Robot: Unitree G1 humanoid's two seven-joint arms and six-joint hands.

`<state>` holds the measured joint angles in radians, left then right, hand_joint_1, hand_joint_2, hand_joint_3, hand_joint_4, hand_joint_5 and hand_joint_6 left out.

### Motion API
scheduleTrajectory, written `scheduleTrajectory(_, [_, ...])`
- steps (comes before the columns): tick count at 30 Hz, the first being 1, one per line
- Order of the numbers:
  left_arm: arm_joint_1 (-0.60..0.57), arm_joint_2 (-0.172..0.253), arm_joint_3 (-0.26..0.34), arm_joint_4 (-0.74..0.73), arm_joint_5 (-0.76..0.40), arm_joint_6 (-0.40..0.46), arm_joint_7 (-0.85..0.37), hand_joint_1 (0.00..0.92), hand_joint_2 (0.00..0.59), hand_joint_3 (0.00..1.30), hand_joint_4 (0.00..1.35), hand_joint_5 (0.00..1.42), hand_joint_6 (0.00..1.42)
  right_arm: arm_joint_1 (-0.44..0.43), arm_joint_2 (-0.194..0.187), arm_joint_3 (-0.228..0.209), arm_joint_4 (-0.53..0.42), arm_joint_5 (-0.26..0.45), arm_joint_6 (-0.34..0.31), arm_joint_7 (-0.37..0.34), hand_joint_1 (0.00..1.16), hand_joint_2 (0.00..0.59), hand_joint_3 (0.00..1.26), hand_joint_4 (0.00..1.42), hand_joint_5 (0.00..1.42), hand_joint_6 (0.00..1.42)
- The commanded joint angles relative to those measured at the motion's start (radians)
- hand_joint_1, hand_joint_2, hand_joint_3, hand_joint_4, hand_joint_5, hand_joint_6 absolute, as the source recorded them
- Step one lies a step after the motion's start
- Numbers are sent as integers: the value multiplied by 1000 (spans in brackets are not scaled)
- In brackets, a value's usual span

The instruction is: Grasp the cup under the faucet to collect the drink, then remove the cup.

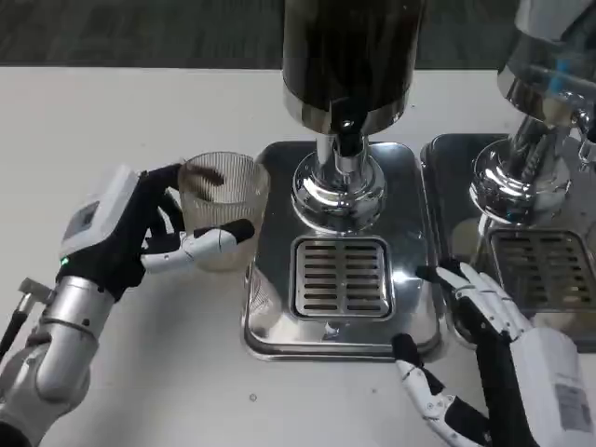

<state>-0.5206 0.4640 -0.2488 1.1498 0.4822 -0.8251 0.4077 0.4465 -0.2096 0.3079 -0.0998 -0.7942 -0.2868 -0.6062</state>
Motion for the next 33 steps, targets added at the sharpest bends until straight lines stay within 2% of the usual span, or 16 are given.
scheduleTrajectory(1, [1,13,9,-40,2,-50,16,335,152,526,614,864,1067,-3,3,-4,15,11,-21,-8,453,379,294,174,166,285])
scheduleTrajectory(7, [-29,-13,-28,-37,23,-39,-43,325,154,525,612,860,1060,-7,8,-4,21,10,-28,-14,453,379,294,174,168,285])
scheduleTrajectory(11, [-53,-46,-55,-22,46,-22,-69,321,153,525,607,860,1060,-2,14,-4,20,6,-28,-24,453,379,294,174,168,285])
scheduleTrajectory(22, [-106,-109,-102,24,90,7,-83,315,152,525,604,840,1032,34,39,-1,9,-9,-20,-54,453,379,300,174,169,303])
scheduleTrajectory(28, [-135,-135,-120,47,90,22,-120,259,154,448,505,692,818,52,51,0,5,-12,-17,-64,453,379,302,174,169,304])
scheduleTrajectory(33, [-139,-147,-129,48,84,15,-153,200,142,355,382,473,482,63,57,5,3,-13,-17,-67,453,379,303,174,171,305])
